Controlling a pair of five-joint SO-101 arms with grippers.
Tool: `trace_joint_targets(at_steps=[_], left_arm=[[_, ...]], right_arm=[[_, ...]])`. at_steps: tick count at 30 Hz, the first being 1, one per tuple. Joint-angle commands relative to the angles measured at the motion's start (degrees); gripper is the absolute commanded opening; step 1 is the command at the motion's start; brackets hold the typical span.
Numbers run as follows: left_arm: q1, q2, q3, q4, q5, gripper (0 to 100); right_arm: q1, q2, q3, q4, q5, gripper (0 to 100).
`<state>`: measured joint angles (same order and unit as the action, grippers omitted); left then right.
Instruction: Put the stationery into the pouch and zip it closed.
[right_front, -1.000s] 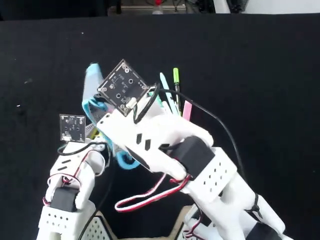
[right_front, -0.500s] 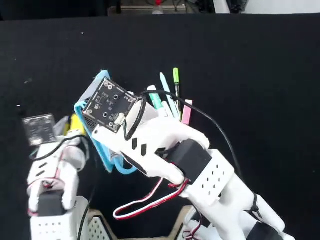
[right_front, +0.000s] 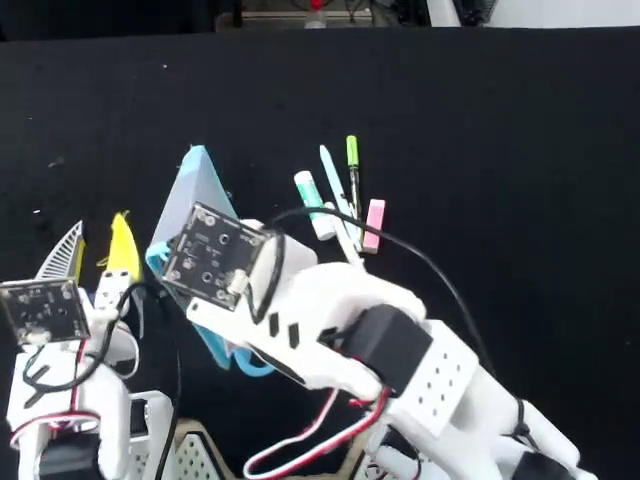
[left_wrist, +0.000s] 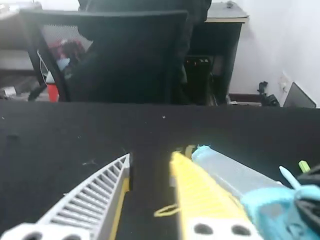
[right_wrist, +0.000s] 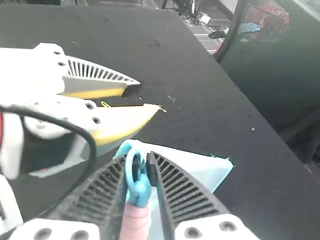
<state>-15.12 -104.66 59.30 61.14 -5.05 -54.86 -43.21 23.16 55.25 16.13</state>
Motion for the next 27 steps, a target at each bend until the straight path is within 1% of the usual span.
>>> trace_joint_targets(at_steps=[1,6,8,10,13,17,20,27], left_arm=[[-0.48,0.44,-10.07,3.34,-1.85,18],[0.22,0.7,-18.68,9.23,-1.67,16],[3.56,0.88,-20.62,11.96,-2.2,16],[7.69,0.97,-21.93,15.03,-5.36,16],[11.65,2.73,-23.52,17.23,-7.12,16],[12.35,10.02,-27.56,19.43,-7.3,16],[12.44,16.7,-31.43,21.89,-7.47,16],[12.44,27.6,-46.29,32.53,-12.57,16]], right_arm=[[-0.35,-3.82,1.54,0.35,0.44,1.1],[-0.26,-7.52,3.65,0.35,0.62,1.1],[-0.26,-9.71,5.14,0.35,2.73,1.1],[-0.26,-12.18,7.25,0.09,5.27,1.1],[-0.26,-15.52,12.0,-3.25,5.89,1.1],[-0.26,-17.8,17.71,-8.18,5.89,1.1],[-0.26,-18.59,19.65,-9.23,5.98,1.1],[-0.09,-18.95,20.09,-9.32,6.42,1.1]])
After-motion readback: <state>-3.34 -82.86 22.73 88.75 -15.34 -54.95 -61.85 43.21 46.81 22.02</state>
